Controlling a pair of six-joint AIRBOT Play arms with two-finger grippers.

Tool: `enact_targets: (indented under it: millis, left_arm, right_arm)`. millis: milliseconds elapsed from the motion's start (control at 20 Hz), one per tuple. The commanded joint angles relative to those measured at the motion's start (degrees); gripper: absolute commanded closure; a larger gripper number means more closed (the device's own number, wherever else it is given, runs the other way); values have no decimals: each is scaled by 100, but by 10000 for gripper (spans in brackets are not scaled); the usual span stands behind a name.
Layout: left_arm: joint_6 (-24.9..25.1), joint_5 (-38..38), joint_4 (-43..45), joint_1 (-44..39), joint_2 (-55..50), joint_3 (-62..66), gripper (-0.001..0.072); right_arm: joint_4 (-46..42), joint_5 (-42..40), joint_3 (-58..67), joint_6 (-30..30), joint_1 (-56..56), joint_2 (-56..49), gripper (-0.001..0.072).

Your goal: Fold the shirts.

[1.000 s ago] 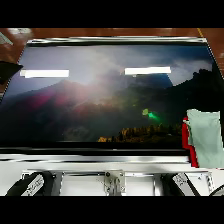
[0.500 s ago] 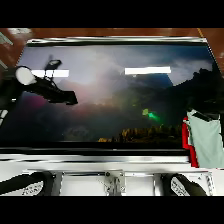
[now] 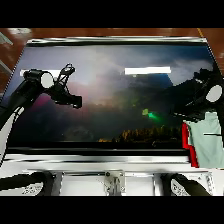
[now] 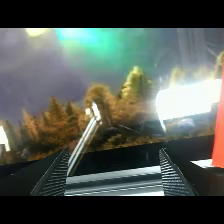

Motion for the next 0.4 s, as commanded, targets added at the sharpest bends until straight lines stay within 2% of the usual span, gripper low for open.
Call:
enact_targets:
  millis: [0, 350]
  left_arm:
    - [-7, 103, 48, -4, -24, 7, 43]
    - [-4, 96, 199, -4, -24, 7, 43]
  right_arm:
    - [-39, 0, -7, 28, 50, -11, 36]
    - [-39, 2, -7, 28, 50, -11, 36]
